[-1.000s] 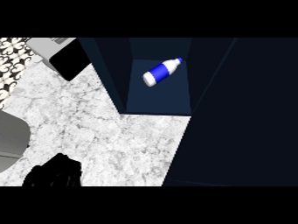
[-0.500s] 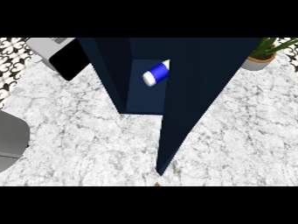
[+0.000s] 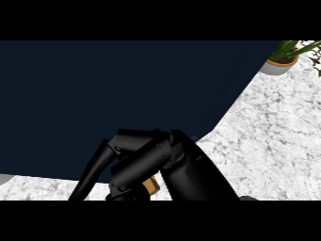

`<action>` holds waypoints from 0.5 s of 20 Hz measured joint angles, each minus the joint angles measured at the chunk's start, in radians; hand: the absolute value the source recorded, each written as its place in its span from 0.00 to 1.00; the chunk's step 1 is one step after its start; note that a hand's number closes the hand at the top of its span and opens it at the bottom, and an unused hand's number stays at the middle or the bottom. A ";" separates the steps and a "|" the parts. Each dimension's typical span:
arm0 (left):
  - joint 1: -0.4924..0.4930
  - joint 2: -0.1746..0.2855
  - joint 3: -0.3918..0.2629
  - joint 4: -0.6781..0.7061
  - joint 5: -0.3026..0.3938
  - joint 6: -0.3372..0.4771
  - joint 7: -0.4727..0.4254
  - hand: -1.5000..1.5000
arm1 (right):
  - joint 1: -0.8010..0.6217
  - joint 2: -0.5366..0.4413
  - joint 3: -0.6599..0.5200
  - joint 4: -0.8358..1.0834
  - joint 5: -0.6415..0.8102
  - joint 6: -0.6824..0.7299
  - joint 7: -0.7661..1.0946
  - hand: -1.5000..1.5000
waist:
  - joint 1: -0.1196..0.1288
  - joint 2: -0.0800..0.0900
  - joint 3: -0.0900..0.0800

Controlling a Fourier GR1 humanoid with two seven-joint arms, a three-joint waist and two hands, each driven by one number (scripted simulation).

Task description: Pick up the bottled water, place it into the cabinet and close the cabinet

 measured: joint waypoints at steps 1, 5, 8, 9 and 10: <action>0.009 0.003 0.017 0.000 0.009 -0.012 -0.003 1.00 | -0.013 0.004 -0.028 0.034 -0.019 0.019 -0.017 1.00 | -0.001 0.000 0.000; 0.050 0.023 0.088 0.005 0.059 -0.071 -0.008 1.00 | -0.082 0.012 -0.146 0.170 -0.091 0.094 -0.074 1.00 | -0.003 0.002 0.001; 0.067 0.014 0.103 -0.001 0.056 -0.087 -0.004 1.00 | -0.132 0.014 -0.222 0.283 -0.130 0.151 -0.121 1.00 | -0.005 0.002 0.001; 0.073 0.014 0.108 0.001 0.055 -0.100 -0.008 1.00 | -0.145 0.012 -0.249 0.331 -0.144 0.173 -0.151 1.00 | -0.003 0.003 0.001; 0.080 0.013 0.117 0.005 0.058 -0.114 -0.011 1.00 | -0.153 0.012 -0.268 0.376 -0.154 0.194 -0.179 1.00 | -0.003 0.003 0.001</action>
